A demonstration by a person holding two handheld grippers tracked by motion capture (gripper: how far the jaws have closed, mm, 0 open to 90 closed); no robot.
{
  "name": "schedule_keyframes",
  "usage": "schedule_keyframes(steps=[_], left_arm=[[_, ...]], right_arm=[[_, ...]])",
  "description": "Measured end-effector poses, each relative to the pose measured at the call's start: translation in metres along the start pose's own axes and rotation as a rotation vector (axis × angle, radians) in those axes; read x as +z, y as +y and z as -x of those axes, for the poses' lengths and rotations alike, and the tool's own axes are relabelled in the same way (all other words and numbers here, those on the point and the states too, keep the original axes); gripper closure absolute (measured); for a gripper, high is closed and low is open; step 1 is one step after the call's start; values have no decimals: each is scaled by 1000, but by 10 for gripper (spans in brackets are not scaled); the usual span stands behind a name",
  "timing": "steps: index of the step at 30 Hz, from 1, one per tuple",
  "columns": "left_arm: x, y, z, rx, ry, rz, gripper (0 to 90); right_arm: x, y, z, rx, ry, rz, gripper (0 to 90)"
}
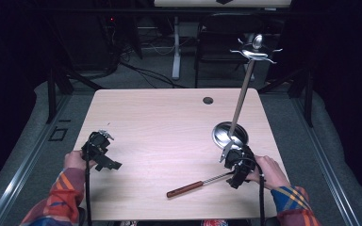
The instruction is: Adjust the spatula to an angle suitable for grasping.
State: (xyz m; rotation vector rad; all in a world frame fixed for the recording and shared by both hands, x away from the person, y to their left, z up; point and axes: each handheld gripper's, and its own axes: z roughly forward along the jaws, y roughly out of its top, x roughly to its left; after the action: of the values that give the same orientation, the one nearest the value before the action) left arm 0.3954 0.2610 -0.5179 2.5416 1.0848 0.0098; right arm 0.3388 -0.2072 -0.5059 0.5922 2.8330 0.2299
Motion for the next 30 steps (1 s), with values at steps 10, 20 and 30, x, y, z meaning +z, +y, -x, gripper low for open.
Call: schedule_keyframes(steps=[10, 20, 30], left_arm=[[1, 0, 0, -2, -3, 2, 36], [0, 0, 0, 0, -2, 1, 36], [0, 0, 0, -2, 0, 0, 38]], right_arm=[[14, 19, 1, -37, 15, -1, 314], [30, 31, -7, -124, 91, -82, 455], [37, 29, -8, -143, 84, -107, 673]])
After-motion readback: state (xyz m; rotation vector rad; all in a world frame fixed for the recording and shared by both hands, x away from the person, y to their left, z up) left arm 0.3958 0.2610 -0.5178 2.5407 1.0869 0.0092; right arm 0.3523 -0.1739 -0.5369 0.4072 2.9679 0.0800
